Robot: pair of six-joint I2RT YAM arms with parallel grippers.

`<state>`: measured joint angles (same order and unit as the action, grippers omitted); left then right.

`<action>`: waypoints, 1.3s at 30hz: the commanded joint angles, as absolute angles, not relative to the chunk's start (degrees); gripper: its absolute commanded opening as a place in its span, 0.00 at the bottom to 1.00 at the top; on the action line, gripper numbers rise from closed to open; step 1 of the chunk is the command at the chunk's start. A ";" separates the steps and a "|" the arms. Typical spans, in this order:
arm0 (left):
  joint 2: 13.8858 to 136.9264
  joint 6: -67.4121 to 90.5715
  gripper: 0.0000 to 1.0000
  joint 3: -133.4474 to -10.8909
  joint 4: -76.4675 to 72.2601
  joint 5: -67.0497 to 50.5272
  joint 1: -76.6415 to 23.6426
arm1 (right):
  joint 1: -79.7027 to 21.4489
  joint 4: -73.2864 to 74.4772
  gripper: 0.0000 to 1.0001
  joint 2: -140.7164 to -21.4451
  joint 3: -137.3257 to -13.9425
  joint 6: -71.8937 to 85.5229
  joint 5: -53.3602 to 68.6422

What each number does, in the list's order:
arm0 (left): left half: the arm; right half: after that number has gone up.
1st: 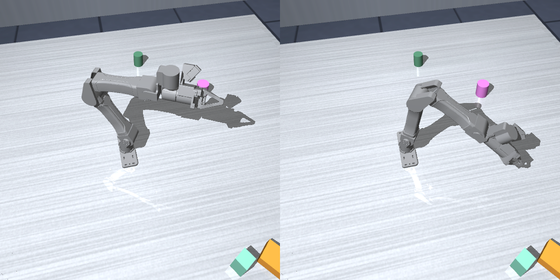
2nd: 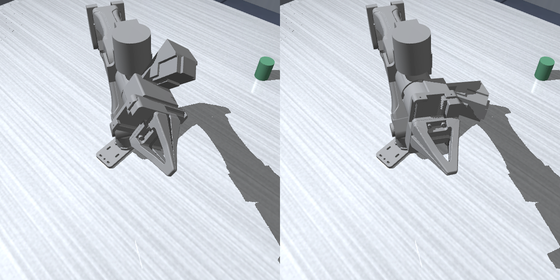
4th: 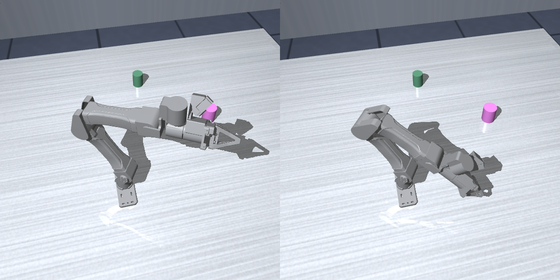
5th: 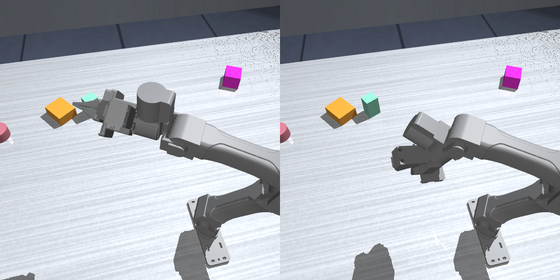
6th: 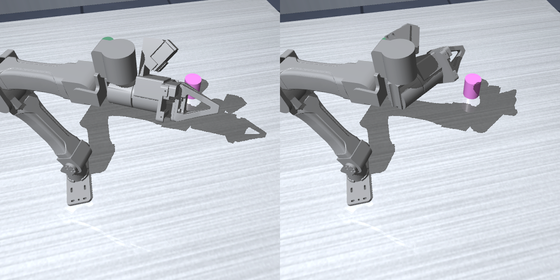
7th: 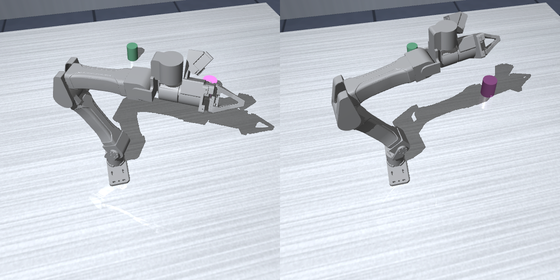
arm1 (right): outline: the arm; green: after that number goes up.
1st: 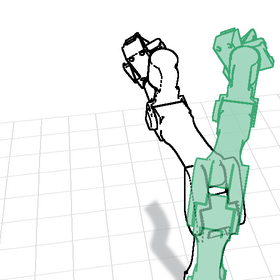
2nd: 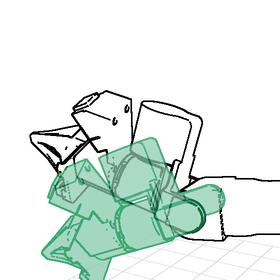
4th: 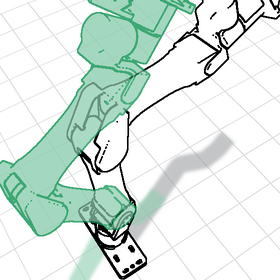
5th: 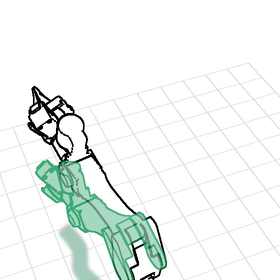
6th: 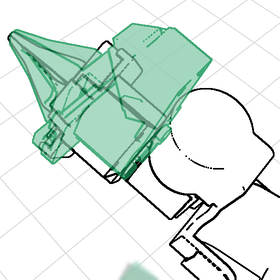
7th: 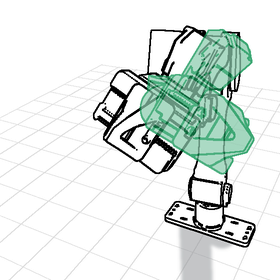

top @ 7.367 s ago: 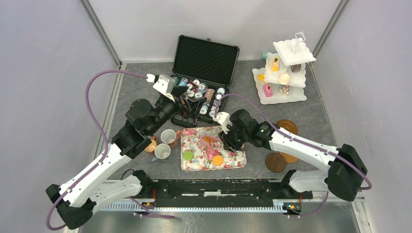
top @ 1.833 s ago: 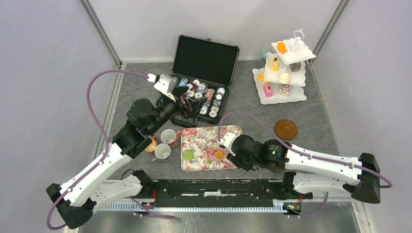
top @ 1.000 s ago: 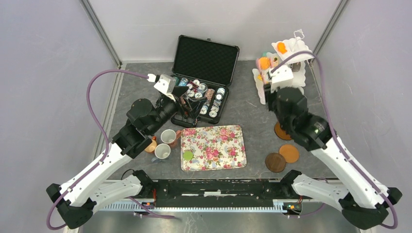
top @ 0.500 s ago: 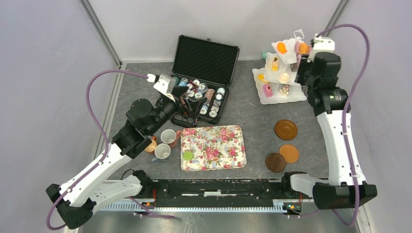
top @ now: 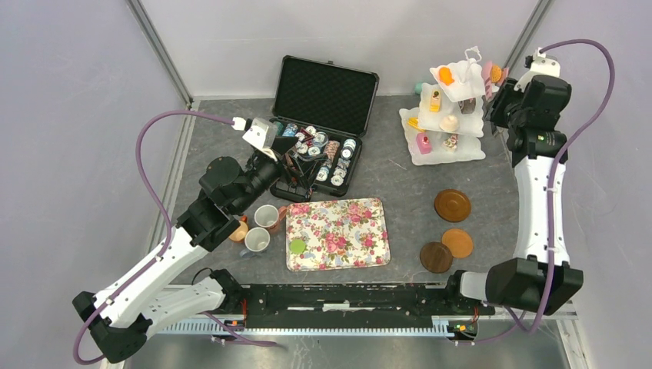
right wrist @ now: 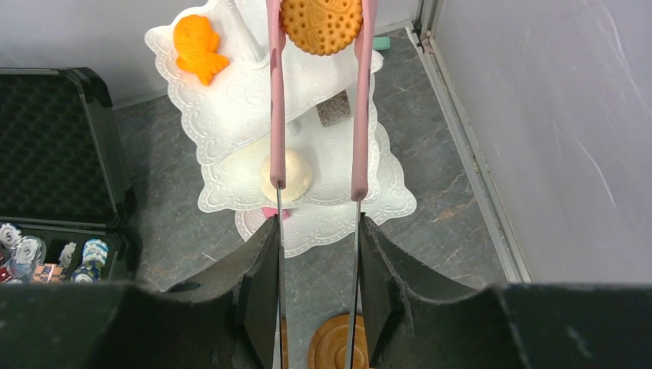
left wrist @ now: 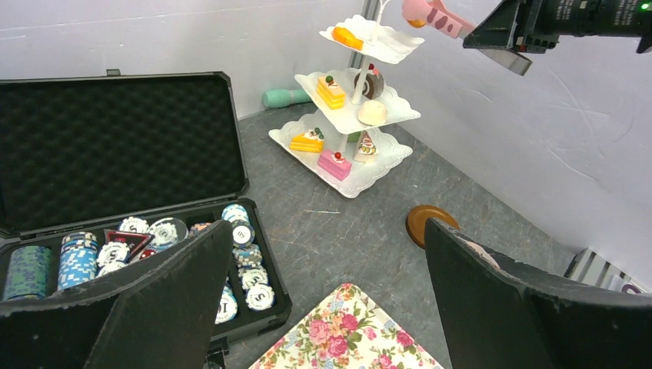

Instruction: Serve the afternoon tea

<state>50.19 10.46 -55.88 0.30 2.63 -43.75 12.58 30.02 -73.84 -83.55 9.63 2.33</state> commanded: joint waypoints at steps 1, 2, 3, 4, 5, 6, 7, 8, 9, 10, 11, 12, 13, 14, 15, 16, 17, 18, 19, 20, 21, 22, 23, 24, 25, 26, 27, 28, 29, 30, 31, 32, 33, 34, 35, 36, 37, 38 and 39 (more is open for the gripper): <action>49.20 9.84 1.00 -57.61 -1.39 2.29 -43.92 | 13.65 25.18 0.10 -76.07 -86.47 10.80 5.28; 49.14 9.78 1.00 -57.57 -1.33 2.29 -43.94 | 13.97 25.22 0.10 -76.98 -86.95 10.81 5.80; 49.13 9.76 1.00 -57.64 -1.36 2.28 -43.94 | 14.05 25.10 0.11 -77.68 -87.39 11.02 6.40; 49.08 9.71 1.00 -57.65 -1.37 2.35 -43.95 | 14.14 24.81 0.12 -78.19 -87.53 11.23 7.30; 49.04 9.67 1.00 -57.65 -1.30 2.46 -43.95 | 14.15 24.26 0.13 -78.65 -87.45 11.37 7.97; 49.04 9.59 1.00 -57.65 -1.24 2.42 -43.95 | 14.15 23.96 0.14 -78.93 -87.45 11.41 8.40; 49.04 9.58 1.00 -57.66 -1.23 2.48 -43.95 | 14.15 23.72 0.15 -79.22 -87.42 11.45 8.49; 49.04 9.57 1.00 -57.66 -1.27 2.54 -43.95 | 14.15 23.43 0.17 -79.40 -87.44 11.46 8.61; 49.02 9.50 1.00 -57.61 -1.23 2.55 -43.92 | 14.16 23.29 0.18 -79.67 -87.40 11.50 8.57; 49.04 9.49 1.00 -57.61 -1.26 2.55 -43.94 | 14.16 23.25 0.20 -79.92 -87.61 11.39 8.57; 49.04 9.50 1.00 -57.65 -1.24 2.55 -43.95 | 14.16 23.12 0.22 -80.34 -87.79 11.21 8.57; 49.03 9.49 1.00 -57.62 -1.23 2.54 -43.95 | 14.15 23.17 0.24 -80.69 -88.01 11.02 8.58; 49.04 9.49 1.00 -57.61 -1.25 2.50 -43.95 | 14.16 23.20 0.25 -80.96 -88.27 10.83 8.56; 48.96 9.49 1.00 -57.70 -1.24 2.55 -43.95 | 14.22 23.23 0.27 -81.39 -88.43 10.62 8.54; 48.95 9.49 1.00 -57.62 -1.24 2.48 -43.95 | 14.20 23.20 0.29 -81.52 -88.68 10.61 8.53; 48.92 9.49 1.00 -57.68 -1.24 2.55 -43.93 | 14.16 23.27 0.31 -81.83 -88.89 10.45 8.61; 48.94 9.49 1.00 -57.66 -1.25 2.55 -43.95 | 14.16 23.42 0.35 -82.08 -89.13 10.41 8.52; 48.93 9.49 1.00 -57.62 -1.24 2.55 -43.95 | 14.16 23.61 0.37 -82.22 -89.47 10.26 8.42; 48.95 9.49 1.00 -57.60 -1.24 2.50 -43.95 | 14.15 23.86 0.38 -82.36 -89.78 10.19 8.36; 48.95 9.49 1.00 -57.57 -1.23 2.55 -43.95 | 14.18 23.99 0.40 -82.50 -90.06 10.14 8.39; 48.95 9.49 1.00 -57.62 -1.24 2.53 -43.95 | 14.20 24.19 0.42 -82.59 -90.19 10.17 8.21; 48.94 9.49 1.00 -57.57 -1.26 2.55 -43.95 | 14.15 24.35 0.45 -82.47 -90.35 10.11 8.11; 48.86 9.53 1.00 -57.59 -1.23 2.53 -43.95 | 14.15 24.42 0.48 -82.38 -90.35 10.05 8.00; 48.87 9.58 1.00 -57.60 -1.23 2.46 -43.95 | 14.15 24.48 0.50 -82.27 -90.35 9.97 7.99; 48.79 9.58 1.00 -57.60 -1.24 2.46 -43.95 | 14.15 24.56 0.52 -82.13 -90.35 9.89 8.00; 48.74 9.58 1.00 -57.65 -1.30 2.33 -43.94 | 14.17 24.59 0.53 -82.02 -90.27 9.89 8.00; 48.76 9.67 1.00 -57.64 -1.31 2.35 -43.95 | 14.15 24.63 0.53 -81.90 -90.19 9.80 7.92; 48.77 9.67 1.00 -57.57 -1.32 2.31 -43.95 | 14.16 24.65 0.54 -81.74 -90.18 9.83 7.97; 48.73 9.75 1.00 -57.58 -1.32 2.24 -43.95 | 14.15 24.81 0.56 -81.45 -90.18 9.73 7.84; 48.73 9.76 1.00 -57.56 -1.38 2.20 -43.95 | 14.15 24.79 0.58 -81.26 -90.09 9.68 7.66; 48.73 9.76 1.00 -57.57 -1.46 2.20 -43.95 | 14.15 24.84 0.58 -80.87 -90.00 9.67 7.53; 48.67 9.84 1.00 -57.57 -1.47 2.19 -43.95 | 14.15 24.99 0.58 -80.52 -89.86 9.62 7.15; 48.71 9.84 1.00 -57.57 -1.45 2.19 -43.95 | 14.17 24.92 0.58 -80.12 -89.59 9.53 6.83; 48.62 9.84 1.00 -57.49 -1.49 2.11 -43.90 | 14.15 24.79 0.58 -79.76 -89.35 9.45 6.49; 48.68 9.93 1.00 -57.49 -1.49 2.11 -43.94 | 14.15 25.07 0.58 -79.28 -89.29 9.31 6.04; 48.60 9.93 1.00 -57.48 -1.52 2.11 -43.92 | 14.15 25.37 0.57 -78.98 -89.25 9.23 5.73; 48.60 9.93 1.00 -57.48 -1.63 2.11 -43.94 | 14.15 25.80 0.57 -78.36 -89.22 9.12 5.46; 48.61 9.98 1.00 -57.44 -1.59 2.11 -43.95 | 14.15 26.21 0.56 -77.68 -88.92 9.12 4.99; 48.58 10.02 1.00 -57.40 -1.58 2.03 -43.95 | 14.15 26.37 0.56 -76.63 -88.35 9.14 4.36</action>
<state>49.39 10.46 -55.88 0.30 2.63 -43.75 14.00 27.29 -81.58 -87.20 10.00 6.66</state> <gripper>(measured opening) 0.997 0.569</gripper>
